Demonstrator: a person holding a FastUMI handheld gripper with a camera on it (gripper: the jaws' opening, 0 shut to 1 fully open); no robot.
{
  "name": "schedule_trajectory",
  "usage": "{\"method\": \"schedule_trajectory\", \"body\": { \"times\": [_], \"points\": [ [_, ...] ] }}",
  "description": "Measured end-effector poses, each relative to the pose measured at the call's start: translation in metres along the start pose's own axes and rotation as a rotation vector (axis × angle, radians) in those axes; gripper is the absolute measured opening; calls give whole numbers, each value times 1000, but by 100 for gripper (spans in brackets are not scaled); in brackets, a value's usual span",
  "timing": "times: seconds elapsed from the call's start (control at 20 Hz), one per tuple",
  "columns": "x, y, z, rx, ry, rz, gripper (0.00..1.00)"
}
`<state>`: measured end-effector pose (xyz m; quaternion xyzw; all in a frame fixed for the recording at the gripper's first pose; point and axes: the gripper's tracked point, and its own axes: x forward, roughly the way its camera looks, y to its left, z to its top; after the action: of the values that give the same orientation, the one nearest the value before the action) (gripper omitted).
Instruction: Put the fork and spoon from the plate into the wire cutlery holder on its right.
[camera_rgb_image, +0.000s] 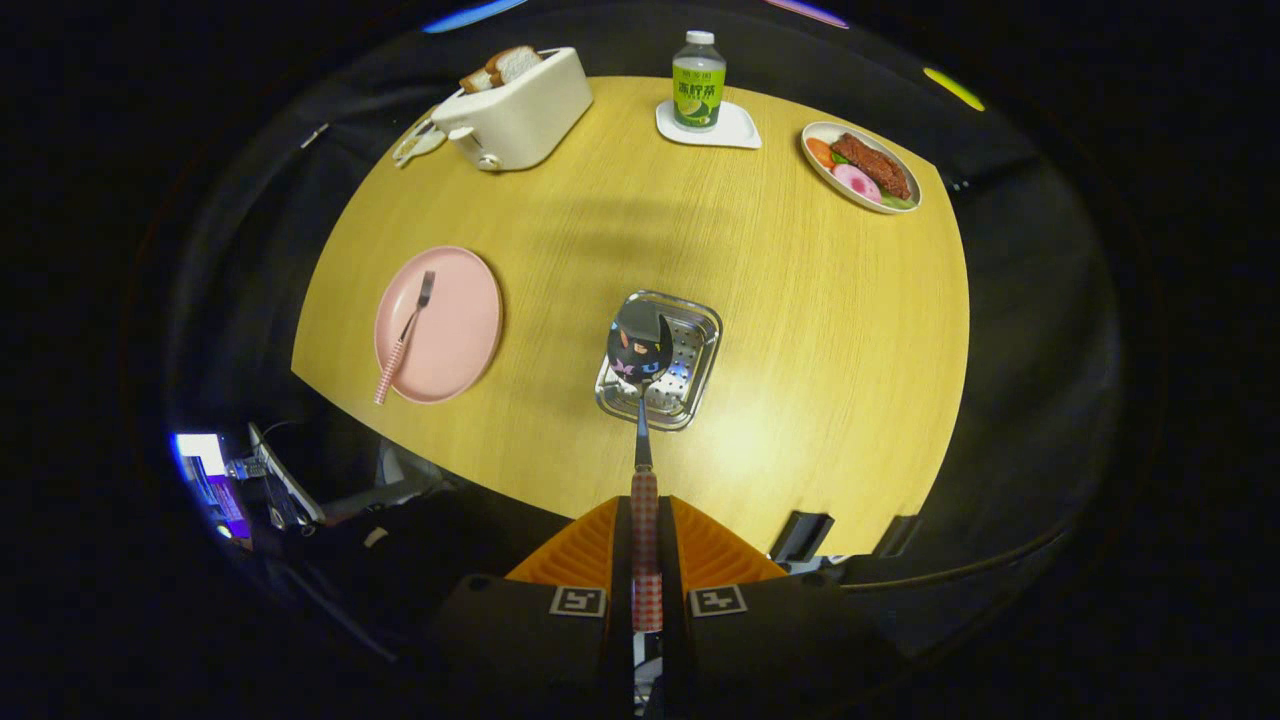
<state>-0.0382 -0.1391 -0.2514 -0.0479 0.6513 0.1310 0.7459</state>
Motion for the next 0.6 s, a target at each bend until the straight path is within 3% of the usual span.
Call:
{"method": "schedule_trajectory", "body": {
  "times": [0.35,0.6],
  "points": [
    [35,-16,2,-55,252,-30,16],
    [57,-15,19,-29,313,-25,16]
  ]
}}
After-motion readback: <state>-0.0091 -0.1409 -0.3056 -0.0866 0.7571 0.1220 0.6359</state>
